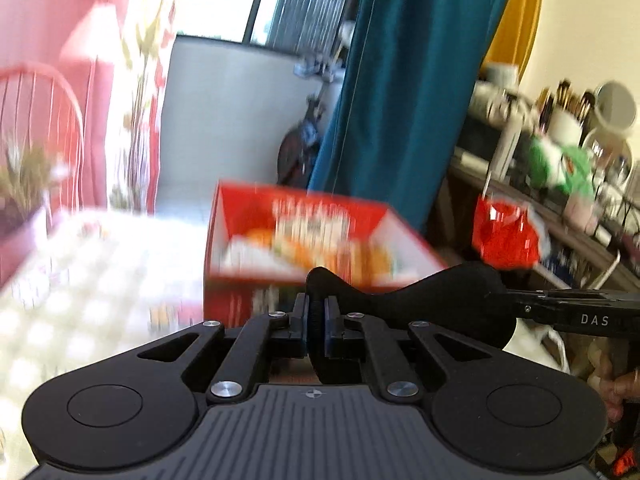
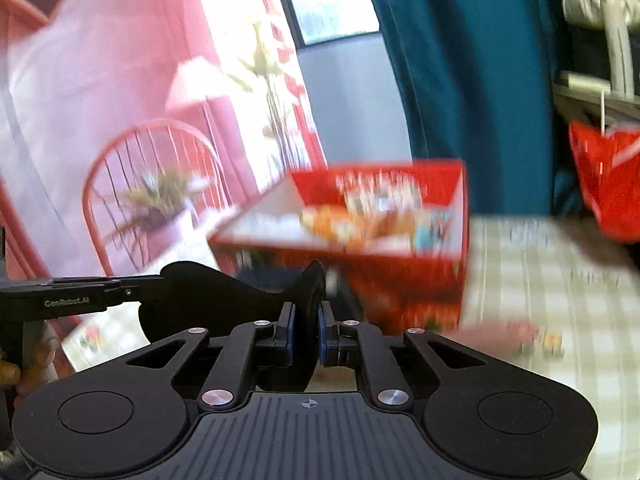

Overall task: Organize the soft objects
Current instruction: 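Carry the black eye mask into the red box and open both tools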

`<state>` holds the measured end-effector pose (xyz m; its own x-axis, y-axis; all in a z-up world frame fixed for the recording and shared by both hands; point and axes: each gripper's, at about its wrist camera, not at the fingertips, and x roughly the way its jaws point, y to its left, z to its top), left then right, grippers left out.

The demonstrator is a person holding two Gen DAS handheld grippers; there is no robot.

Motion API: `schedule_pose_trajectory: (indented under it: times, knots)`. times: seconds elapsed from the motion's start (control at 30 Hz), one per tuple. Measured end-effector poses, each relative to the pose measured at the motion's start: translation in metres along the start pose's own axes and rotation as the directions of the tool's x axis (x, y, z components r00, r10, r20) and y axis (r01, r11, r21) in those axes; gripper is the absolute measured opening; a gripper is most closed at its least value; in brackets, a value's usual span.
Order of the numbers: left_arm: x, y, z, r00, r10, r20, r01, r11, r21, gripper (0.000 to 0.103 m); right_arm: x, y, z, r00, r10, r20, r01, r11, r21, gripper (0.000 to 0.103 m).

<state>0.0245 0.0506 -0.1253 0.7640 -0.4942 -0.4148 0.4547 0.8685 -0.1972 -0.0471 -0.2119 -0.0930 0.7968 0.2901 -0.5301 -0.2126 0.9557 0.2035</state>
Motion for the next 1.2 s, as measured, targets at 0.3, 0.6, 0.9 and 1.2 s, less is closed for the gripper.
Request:
schedule_pose_trajectory:
  times: [0.3,0.6,0.9,1.2]
  knots:
    - [0.033,-0.018,0.067,0.983,0.083,0.166,-0.099,0.991,0.094,0.008,0.012,-0.001,0.075,0.992,-0.006,0.128,0.018,0.995,-0.098,0.010]
    - [0.106,-0.006,0.113,0.974,0.136,0.179,-0.155,0.983,0.097,0.008,0.071,-0.019,0.129,0.984,-0.061,0.166,0.087,0.985,-0.150,0.010]
    - [0.209,0.027,0.103,0.987,0.147,-0.064,-0.144,0.988,0.050,0.008,0.168,-0.067,0.146,0.994,-0.111,0.008,0.111,0.990,-0.088,0.010]
    - [0.247,0.040,0.086,0.969,0.153,-0.192,-0.144,0.988,0.064,0.009,0.230,-0.098,0.127,0.976,-0.158,-0.147,0.153,0.987,-0.047,0.010]
